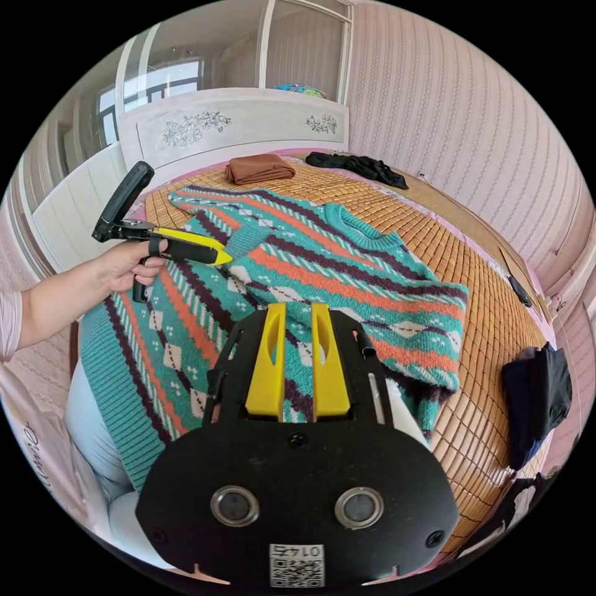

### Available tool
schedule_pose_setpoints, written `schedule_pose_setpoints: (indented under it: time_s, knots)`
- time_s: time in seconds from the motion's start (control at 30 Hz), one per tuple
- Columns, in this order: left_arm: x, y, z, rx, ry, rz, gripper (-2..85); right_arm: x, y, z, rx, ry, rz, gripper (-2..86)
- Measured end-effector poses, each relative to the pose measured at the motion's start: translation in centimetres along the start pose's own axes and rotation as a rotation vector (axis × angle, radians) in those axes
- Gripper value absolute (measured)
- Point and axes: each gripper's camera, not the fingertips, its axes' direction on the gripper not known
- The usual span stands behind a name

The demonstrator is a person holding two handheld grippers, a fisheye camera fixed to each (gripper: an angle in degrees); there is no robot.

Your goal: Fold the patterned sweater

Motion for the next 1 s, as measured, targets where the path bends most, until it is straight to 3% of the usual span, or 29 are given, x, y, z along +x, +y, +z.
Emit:
schedule_pose_setpoints:
  time_s: [0.1,0.2,0.33,0.4,0.57,0.8,0.9,1.0]
  knots:
    - [-1.0,-0.5,-2.1,0.036,0.051,0.000,3.2,0.6,-1.7,3.1,-0.105,-0.033,0.047,7.8]
    - [-0.8,-0.6,-5.8,0.110,0.095,0.046,-0.1,0.6,-2.8,3.1,-0.076,-0.048,0.081,7.7]
    - [-0.9,-0.6,-8.4,0.119,0.044,0.074,-0.4,-0.4,-4.1,3.7,-0.055,-0.050,0.061,6.7]
    - [-1.6,-1.3,-5.9,-0.086,-0.058,0.114,0.0,-0.6,-4.5,5.5,-0.109,-0.055,0.051,6.7]
    - [-4.4,-1.6,-8.9,0.009,0.098,0.012,0.2,-0.4,-5.7,7.3,-0.106,-0.068,0.072,6.6]
    - [-3.3,-1.9,-13.6,0.079,0.086,0.133,-0.9,-0.7,-7.8,8.2,-0.123,-0.072,0.071,6.8]
    - [-3.8,-2.6,-13.5,-0.012,0.032,0.163,-0.5,-1.4,-9.0,8.8,-0.114,-0.064,0.042,6.4]
    - [-7.1,-3.1,-15.3,-0.012,0.186,0.071,0.0,-2.0,-10.1,11.3,-0.181,-0.059,0.014,6.4]
